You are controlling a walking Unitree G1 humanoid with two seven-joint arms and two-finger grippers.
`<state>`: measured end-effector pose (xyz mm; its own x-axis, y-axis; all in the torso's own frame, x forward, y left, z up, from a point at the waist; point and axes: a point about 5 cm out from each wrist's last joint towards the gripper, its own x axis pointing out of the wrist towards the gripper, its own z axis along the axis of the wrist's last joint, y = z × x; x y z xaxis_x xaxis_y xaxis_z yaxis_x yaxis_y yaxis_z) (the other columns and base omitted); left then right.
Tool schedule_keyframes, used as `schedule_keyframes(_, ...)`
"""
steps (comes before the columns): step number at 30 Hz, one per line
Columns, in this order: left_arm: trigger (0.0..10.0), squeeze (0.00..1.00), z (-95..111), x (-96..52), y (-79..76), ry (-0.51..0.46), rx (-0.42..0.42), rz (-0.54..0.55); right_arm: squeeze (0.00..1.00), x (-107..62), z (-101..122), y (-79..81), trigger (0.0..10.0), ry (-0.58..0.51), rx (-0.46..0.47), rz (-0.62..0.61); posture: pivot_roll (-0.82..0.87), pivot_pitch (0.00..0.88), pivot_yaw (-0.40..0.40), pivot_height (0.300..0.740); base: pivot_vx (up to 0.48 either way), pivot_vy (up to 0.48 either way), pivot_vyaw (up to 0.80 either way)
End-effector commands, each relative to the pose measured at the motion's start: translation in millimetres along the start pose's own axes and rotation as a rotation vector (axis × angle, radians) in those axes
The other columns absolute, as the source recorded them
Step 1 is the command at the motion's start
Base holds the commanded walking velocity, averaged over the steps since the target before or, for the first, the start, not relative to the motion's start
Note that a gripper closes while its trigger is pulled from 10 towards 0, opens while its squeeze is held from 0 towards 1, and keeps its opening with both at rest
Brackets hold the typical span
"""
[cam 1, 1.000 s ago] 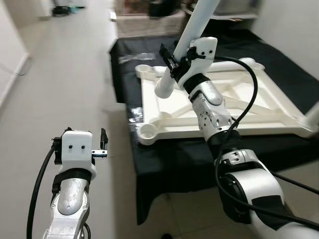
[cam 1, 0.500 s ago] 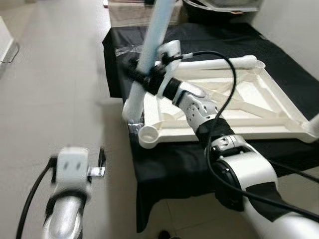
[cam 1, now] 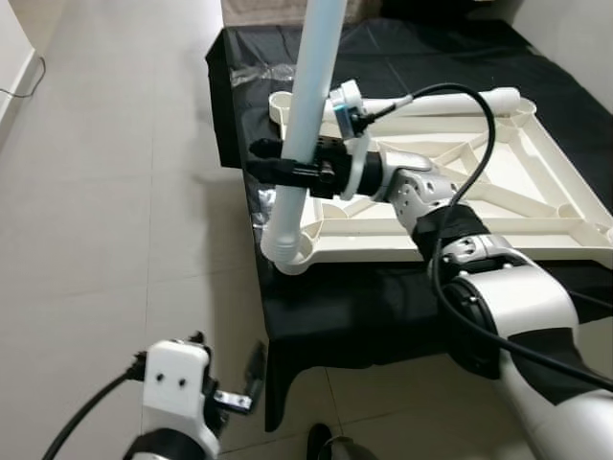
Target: Building children table
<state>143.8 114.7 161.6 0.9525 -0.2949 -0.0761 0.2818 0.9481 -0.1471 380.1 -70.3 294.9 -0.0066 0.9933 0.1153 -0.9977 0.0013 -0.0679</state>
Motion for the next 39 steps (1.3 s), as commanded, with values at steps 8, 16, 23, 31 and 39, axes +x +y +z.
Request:
schedule_keyframes(8,10.0,0.0,-2,-16.3,-14.1,0.061,-0.049,-0.125,0.0,-0.2,-1,3.6,10.0,0.083,-0.096,0.076,0.15,0.318,-0.073,0.74,0.0,0.0,0.0)
schedule_keyframes(16,10.0,0.0,1,-17.4,-14.6,0.061,-0.035,-0.126,0.0,0.9,0,3.5,10.0,0.14,-0.151,0.081,0.15,0.318,-0.073,0.74,0.0,0.0,0.0)
schedule_keyframes(23,10.0,0.0,3,-19.9,-13.8,0.061,-0.024,-0.124,0.0,8.4,-5,10.3,10.0,0.272,-0.225,0.208,0.16,0.323,-0.068,0.74,0.0,0.0,0.0)
schedule_keyframes(31,10.0,0.0,5,-19.3,-13.1,0.058,-0.013,-0.128,0.0,37.1,-16,22.1,10.0,0.382,-0.316,0.35,0.17,0.319,-0.059,0.74,0.0,0.0,0.0)
schedule_keyframes(39,10.0,0.0,8,-17.2,-13.0,0.042,0.004,-0.108,0.0,59.5,-25,29.1,10.0,0.269,-0.214,0.38,0.17,0.31,-0.067,0.74,0.0,0.0,0.0)
